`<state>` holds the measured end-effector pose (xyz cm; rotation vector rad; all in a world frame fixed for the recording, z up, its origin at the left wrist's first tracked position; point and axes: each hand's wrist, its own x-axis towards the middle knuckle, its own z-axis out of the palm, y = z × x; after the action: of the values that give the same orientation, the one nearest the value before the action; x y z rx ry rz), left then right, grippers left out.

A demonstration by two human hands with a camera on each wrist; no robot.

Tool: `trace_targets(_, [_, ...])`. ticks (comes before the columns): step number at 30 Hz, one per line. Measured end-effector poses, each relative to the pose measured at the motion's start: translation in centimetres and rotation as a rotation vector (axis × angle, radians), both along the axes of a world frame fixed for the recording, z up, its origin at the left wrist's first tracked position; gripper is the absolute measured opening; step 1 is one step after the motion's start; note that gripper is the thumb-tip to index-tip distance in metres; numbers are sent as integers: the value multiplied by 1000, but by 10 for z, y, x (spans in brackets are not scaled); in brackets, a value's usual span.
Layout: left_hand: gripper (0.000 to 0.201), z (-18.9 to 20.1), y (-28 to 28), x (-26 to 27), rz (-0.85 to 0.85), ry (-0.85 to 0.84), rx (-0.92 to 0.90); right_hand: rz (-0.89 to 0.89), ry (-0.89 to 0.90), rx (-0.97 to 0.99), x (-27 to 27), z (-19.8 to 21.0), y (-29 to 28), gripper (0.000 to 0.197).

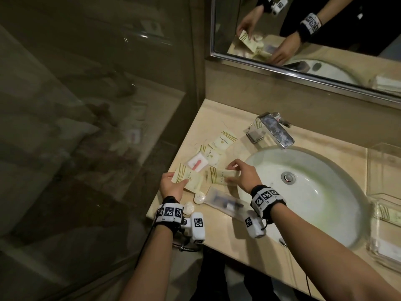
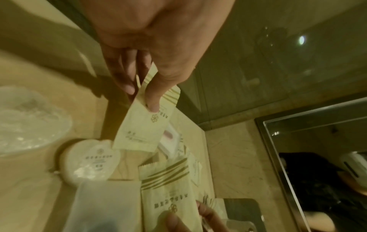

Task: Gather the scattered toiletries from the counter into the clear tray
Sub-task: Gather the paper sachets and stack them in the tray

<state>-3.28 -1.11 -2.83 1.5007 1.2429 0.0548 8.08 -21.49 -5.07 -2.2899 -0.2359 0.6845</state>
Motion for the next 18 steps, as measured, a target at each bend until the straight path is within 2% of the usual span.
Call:
trace_targets(5, [31,27,-6,-1,-24,-96,-19,-65,-53,123,8,19,-22,25])
trace_targets(10, [17,63,-55,16,-130,-256,-28,-190,-105,250,10,49,-71,26])
trace_targets(12, [21,75,-82,26,-200,-295,-27,-214,-111,280,9,61,-100,24])
trace_targets(15, [41,82,-125,45,-286,-298,-22,-277,-106,313,6,70,-153,23])
trace_targets(18, [41,90,-181,60,-363,-328,-49,-374,-107,315,-2,81,-216,24])
